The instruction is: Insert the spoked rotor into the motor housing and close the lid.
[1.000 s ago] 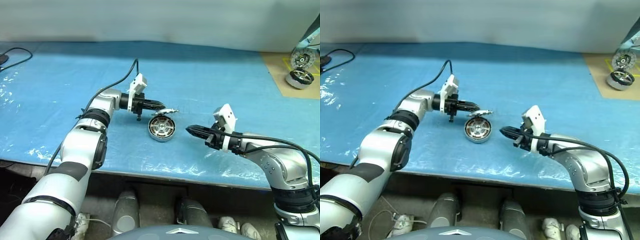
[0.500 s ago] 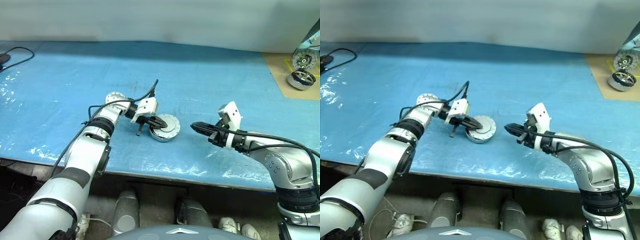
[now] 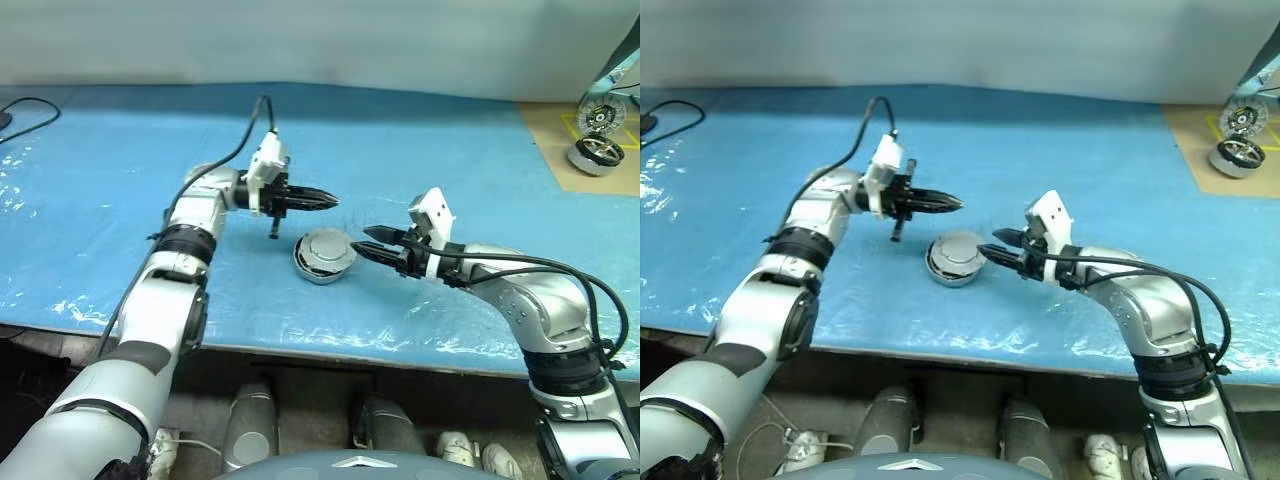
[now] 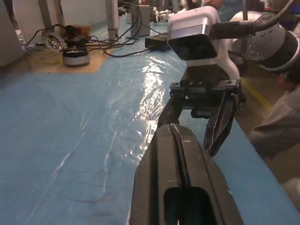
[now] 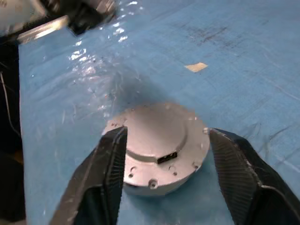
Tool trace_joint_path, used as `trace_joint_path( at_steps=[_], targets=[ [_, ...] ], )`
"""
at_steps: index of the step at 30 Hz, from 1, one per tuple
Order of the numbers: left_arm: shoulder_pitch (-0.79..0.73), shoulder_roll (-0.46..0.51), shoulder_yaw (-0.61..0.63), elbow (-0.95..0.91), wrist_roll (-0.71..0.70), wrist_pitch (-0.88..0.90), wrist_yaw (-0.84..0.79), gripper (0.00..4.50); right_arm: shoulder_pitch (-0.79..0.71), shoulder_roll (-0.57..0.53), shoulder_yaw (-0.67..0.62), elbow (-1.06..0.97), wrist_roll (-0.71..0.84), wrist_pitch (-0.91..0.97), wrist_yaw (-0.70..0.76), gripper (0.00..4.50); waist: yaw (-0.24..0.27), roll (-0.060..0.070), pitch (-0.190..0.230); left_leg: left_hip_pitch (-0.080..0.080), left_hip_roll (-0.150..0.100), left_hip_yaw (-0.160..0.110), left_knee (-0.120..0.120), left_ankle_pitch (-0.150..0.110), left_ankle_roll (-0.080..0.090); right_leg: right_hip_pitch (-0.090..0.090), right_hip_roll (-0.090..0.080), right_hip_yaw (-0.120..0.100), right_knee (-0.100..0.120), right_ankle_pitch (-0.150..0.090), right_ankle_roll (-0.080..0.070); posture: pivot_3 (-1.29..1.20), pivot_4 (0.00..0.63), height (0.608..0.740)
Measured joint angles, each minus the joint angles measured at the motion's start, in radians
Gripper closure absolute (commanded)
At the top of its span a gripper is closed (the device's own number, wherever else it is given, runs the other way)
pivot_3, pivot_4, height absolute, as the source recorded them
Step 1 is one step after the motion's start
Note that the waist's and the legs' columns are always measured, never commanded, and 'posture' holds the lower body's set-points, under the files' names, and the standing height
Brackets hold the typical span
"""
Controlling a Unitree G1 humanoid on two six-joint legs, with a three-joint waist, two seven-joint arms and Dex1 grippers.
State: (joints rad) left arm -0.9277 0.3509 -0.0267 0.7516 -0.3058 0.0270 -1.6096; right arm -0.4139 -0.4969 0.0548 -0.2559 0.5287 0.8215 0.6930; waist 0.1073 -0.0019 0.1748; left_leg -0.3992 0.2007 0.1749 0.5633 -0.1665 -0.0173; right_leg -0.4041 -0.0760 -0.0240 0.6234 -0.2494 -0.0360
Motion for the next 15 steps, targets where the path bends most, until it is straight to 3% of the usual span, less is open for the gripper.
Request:
trace_joint_path(
  at_steps=[3,10,15],
  targets=[
    [0.164,0.052,0.0,-0.164,-0.032,0.121,0.02,4.5,-0.042,0.043,0.04,0.069,-0.033,-0.037,-0.005,0.03,-0.005,0.0,0.0,-0.005,0.0,0.0,0.001,0.001,0.002,-0.003,0.0,-0.001,0.0,0.0,0.0,0.0,0.15,0.74],
    [0.501,0.159,0.053,-0.545,-0.097,0.292,0.187,4.5,-0.074,0.067,0.153,0.189,-0.13,-0.124,0.056,0.03,-0.011,0.0,0.0,-0.004,0.001,0.0,0.002,0.0,0.0,-0.002,0.0,-0.001,-0.001,0.0,0.0,0.0,0.15,0.74],
    [0.671,0.17,0.081,-0.719,-0.133,0.35,0.306,4.5,-0.102,0.058,0.219,0.24,-0.209,-0.215,0.118,0.03,-0.014,0.0,0.0,-0.003,0.001,0.001,0.003,0.0,0.0,-0.001,0.0,0.0,0.0,0.0,0.0,0.0,0.15,0.74]
  ],
)
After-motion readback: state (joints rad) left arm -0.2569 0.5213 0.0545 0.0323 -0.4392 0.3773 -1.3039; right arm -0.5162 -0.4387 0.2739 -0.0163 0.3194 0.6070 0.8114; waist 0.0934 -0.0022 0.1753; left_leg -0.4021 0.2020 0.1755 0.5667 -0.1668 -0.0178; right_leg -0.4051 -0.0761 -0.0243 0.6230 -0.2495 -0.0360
